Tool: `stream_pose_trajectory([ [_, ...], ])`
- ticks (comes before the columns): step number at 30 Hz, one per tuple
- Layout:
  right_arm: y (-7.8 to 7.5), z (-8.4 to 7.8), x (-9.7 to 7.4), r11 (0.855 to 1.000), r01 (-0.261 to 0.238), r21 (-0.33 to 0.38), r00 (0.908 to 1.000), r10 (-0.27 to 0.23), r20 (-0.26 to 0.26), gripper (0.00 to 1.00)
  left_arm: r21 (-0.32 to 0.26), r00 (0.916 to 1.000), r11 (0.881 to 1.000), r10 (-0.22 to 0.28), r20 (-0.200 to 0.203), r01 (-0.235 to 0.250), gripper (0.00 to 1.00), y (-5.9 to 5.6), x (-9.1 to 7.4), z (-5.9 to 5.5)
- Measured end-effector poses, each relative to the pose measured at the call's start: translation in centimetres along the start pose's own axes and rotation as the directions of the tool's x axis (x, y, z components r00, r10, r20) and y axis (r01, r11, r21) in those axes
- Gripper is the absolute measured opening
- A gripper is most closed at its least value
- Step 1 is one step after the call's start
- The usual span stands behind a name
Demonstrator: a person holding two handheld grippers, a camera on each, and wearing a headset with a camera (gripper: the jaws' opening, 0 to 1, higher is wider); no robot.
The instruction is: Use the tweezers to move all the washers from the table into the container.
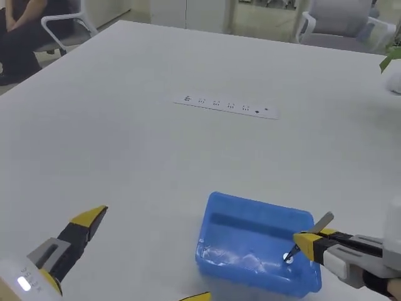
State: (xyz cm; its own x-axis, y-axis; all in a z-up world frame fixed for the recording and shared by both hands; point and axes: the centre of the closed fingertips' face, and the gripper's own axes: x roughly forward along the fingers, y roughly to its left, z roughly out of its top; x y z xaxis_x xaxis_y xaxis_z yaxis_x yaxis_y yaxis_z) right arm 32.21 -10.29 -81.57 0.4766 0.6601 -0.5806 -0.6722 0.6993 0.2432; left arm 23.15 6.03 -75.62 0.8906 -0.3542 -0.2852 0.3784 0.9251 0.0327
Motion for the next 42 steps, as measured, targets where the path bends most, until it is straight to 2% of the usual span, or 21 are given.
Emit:
stream_pose_trajectory([
  [4, 0.0, 0.1, -0.1, 1.0, -0.012, -0.002, 0.9999, 0.012, 0.012, 0.03, -0.008, 0.9999, 1.0, -0.007, -0.007, 0.007, 0.99, -0.1, 0.0, -0.2],
  [6, 0.0, 0.1, -0.1, 1.0, -0.012, 0.002, 0.9999, 0.012, 0.013, 0.03, -0.024, 0.9998, 1.0, -0.013, 0.012, 0.014, 0.99, -0.2, 0.0, 0.2],
  [9, -0.1, 0.1, -0.2, 1.0, -0.006, -0.002, 0.9999, 0.006, 0.01, 0.03, -0.025, 0.9999, 1.0, -0.007, 0.014, 0.007, 0.99, -0.1, -0.1, 0.2],
  [12, 0.4, 0.6, -0.6, 1.0, -0.016, 0.01, 0.9992, 0.016, 0.037, 0.03, -0.031, 0.9999, 0.999, -0.007, 0.013, 0.008, 0.99, -0.1, 0.0, 0.2],
  [16, 1.8, 1.8, -1.8, 0.998, -0.052, 0.019, 0.9952, 0.051, 0.084, 0.03, -0.032, 0.9999, 0.999, -0.005, 0.011, 0.006, 0.99, -0.1, -0.1, 0.1],
  [22, 4.4, 3.0, -3.8, 0.99, -0.141, 0.024, 0.9791, 0.135, 0.152, 0.03, -0.031, 1.0, 1.0, -0.004, 0.0, 0.004, 0.99, -0.1, 0.0, -0.1],
  [24, 5.6, 3.1, -4.4, 0.982, -0.186, 0.022, 0.9695, 0.18, 0.166, 0.03, -0.03, 1.0, 1.0, -0.008, -0.002, 0.008, 0.99, -0.2, 0.0, -0.2],
  [25, 6.2, 2.8, -4.6, 0.977, -0.212, 0.022, 0.9652, 0.206, 0.161, 0.03, -0.029, 0.9999, 1.0, -0.009, -0.005, 0.009, 0.99, -0.2, 0.0, -0.2],
  [28, 7.1, 1.9, -4.7, 0.969, -0.246, 0.012, 0.9592, 0.241, 0.148, 0.03, -0.026, 0.9999, 1.0, -0.012, -0.005, 0.011, 0.99, -0.2, 0.0, -0.2],
  [32, 7.4, -0.2, -4.3, 0.969, -0.248, 0.014, 0.9643, 0.245, 0.1, 0.03, -0.029, 0.9999, 0.999, -0.015, -0.006, 0.015, 0.99, -0.3, 0.1, -0.3],
  [38, 7.0, -2.8, -3.3, 0.977, -0.213, 0.003, 0.9767, 0.213, 0.026, 0.03, -0.024, 0.9997, 1.0, -0.016, -0.016, 0.016, 0.99, -0.2, 0.1, -0.5],
  [42, 6.9, -4.2, -2.8, 0.978, -0.209, -0.024, 0.9778, 0.208, -0.023, 0.03, -0.021, 0.9996, 1.0, -0.021, -0.018, 0.02, 0.99, -0.3, 0.1, -0.5],
])
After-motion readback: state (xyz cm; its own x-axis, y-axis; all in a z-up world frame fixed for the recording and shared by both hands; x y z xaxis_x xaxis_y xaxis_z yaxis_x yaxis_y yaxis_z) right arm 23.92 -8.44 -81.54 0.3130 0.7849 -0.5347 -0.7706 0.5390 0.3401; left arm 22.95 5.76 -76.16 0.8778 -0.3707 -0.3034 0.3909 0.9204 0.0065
